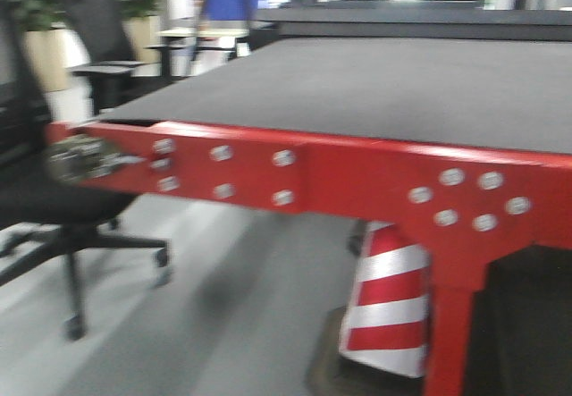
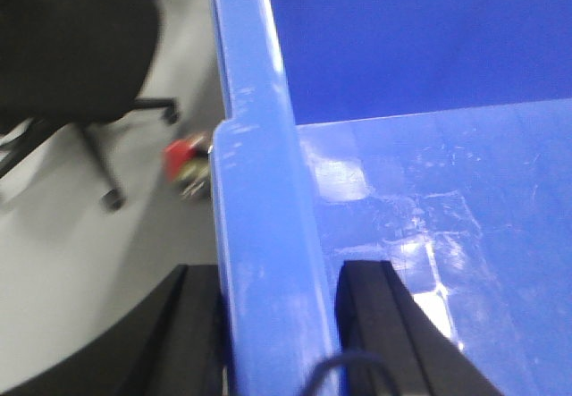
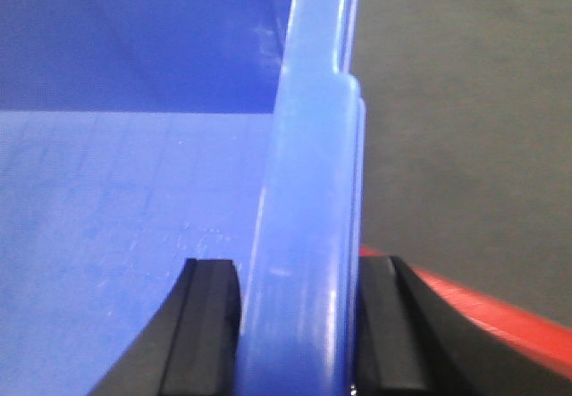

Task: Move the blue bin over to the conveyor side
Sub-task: 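Drive past the office chairs to the grey padded table carrying the bin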

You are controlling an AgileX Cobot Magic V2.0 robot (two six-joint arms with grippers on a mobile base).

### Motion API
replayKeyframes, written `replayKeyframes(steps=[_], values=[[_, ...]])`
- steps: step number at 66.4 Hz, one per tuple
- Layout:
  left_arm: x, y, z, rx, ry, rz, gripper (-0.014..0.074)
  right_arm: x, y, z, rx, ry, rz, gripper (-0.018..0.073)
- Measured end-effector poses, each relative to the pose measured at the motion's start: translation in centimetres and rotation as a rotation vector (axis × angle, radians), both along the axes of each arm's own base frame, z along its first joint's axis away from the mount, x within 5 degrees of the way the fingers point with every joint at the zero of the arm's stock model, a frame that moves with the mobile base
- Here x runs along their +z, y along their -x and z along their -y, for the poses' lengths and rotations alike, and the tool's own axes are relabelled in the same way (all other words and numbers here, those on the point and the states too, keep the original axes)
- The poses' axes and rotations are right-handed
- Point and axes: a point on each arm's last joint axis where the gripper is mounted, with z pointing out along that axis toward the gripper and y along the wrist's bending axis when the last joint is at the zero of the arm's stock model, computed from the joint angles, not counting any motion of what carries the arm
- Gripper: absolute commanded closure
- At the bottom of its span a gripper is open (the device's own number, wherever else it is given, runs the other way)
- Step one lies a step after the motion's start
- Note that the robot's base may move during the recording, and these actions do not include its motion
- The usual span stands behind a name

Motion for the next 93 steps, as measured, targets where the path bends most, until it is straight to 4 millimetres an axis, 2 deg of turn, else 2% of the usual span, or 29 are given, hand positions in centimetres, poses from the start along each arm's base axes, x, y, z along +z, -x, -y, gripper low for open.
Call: replayKeyframes(steps=[93], values=[[0.01, -0.01, -0.01, 0.0, -0.003, 0.002, 0.0595, 0.0, -0.01, 0.01, -0.001, 0.001, 0.001, 0.0638]])
